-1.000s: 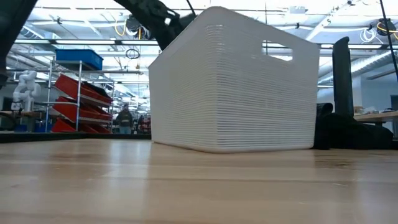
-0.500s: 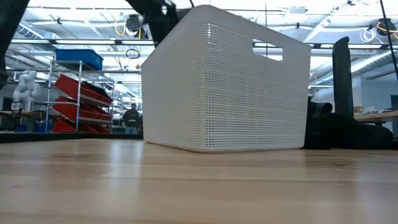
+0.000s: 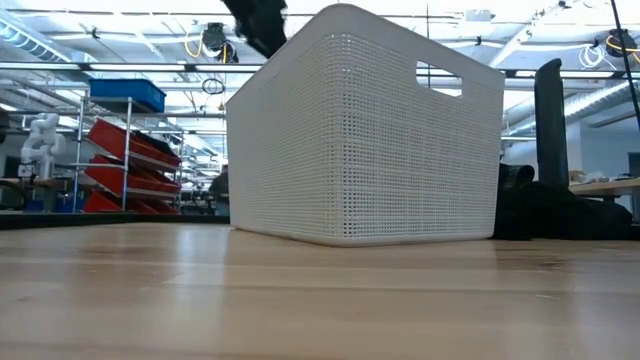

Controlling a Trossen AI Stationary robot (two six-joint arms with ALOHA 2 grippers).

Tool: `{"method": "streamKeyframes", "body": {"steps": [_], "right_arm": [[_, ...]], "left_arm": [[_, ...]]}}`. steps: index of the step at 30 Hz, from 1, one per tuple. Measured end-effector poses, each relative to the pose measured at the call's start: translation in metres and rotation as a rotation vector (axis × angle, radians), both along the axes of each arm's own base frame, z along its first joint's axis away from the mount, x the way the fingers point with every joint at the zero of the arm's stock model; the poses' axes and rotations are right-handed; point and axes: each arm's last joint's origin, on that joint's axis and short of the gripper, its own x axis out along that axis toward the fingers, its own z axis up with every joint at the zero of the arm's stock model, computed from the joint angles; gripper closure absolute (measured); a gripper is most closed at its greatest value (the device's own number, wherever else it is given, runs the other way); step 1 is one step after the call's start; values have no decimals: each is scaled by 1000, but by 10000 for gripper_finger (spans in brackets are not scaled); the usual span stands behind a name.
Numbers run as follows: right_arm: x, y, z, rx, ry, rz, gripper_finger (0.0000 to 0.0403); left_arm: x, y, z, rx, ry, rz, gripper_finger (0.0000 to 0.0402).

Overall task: Sort clothes
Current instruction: Put the folded gray jacket into the white laundry bin

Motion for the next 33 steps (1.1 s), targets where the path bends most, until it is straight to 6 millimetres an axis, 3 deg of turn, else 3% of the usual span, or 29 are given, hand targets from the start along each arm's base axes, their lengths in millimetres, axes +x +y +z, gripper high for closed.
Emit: {"method": "streamKeyframes", "body": {"steps": [6,9,14,22,28,33], "right_arm": [[1,-3,1,-101,-58,-19,152],[3,-12,1,-122,-27,-39,155],[6,-36,6,-157,29,-84,209],[9,-81,26,-256,18,-86,388],[9,-128,50,-260,-81,-192,401],[53,-160,65,-76,-261,115,403]], "left_arm": [[-45,-26,44,-120,-254,-67,121],[-61,-49,49,-181,-316,-152,121],[-72,-89,21,-244,-326,-235,121],[-71,-146,-20,-263,-470,-352,121],[-68,-175,-45,-162,-445,-278,121],[-75,-185,-43,-71,-475,-203,121]]}}
